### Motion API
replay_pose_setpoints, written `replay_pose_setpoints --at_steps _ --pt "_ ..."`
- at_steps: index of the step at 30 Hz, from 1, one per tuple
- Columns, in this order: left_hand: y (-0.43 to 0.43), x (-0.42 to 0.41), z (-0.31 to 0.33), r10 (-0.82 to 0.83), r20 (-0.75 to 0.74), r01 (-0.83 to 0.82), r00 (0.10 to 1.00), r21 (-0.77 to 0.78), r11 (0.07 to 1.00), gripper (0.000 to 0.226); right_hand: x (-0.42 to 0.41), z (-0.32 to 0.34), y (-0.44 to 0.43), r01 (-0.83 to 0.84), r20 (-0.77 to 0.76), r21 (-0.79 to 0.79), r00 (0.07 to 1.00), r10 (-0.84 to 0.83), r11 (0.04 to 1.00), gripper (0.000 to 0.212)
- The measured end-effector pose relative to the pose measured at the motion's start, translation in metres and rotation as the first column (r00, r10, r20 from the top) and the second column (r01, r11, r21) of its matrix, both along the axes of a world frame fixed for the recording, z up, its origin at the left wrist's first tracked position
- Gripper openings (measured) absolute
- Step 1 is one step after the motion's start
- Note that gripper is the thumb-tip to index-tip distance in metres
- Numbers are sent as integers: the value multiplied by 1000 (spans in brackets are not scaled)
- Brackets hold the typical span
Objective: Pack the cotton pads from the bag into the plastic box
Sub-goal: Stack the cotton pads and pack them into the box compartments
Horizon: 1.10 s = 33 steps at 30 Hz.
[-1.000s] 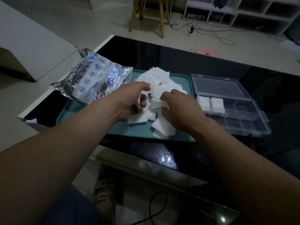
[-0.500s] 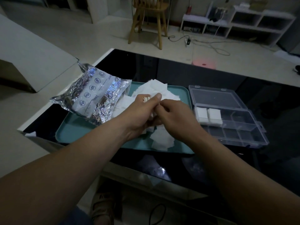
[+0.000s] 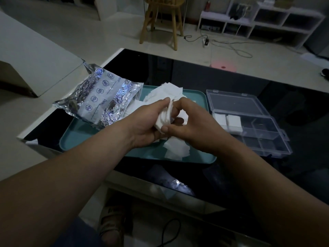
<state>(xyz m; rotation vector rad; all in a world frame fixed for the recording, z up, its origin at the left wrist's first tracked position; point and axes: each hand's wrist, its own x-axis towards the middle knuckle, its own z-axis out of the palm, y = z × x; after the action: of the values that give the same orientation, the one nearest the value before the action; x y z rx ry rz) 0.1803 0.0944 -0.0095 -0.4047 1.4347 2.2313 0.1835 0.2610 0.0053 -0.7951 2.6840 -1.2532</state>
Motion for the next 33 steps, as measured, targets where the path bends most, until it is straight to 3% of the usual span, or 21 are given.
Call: replay_pose_setpoints --at_steps 8,17,21,26,33 --pt "1 4 3 50 0 -50 999 -34 998 38 -3 -7 0 47 26 -12 999 -47 999 21" --pt "7 5 2 68 -38 -72 997 -128 989 29 -7 -19 -6 318 -275 121 921 -276 940 17" --pt "8 5 0 73 -46 -78 996 -116 990 32 -2 -23 -10 251 -353 192 920 -171 949 24" --pt "4 3 -1 79 -20 -81 997 -98 992 41 0 -20 -9 114 -281 243 959 -43 963 30" --pt "9 6 -4 7 -58 -19 998 -218 976 44 0 -29 -14 225 -355 278 927 -118 934 24"
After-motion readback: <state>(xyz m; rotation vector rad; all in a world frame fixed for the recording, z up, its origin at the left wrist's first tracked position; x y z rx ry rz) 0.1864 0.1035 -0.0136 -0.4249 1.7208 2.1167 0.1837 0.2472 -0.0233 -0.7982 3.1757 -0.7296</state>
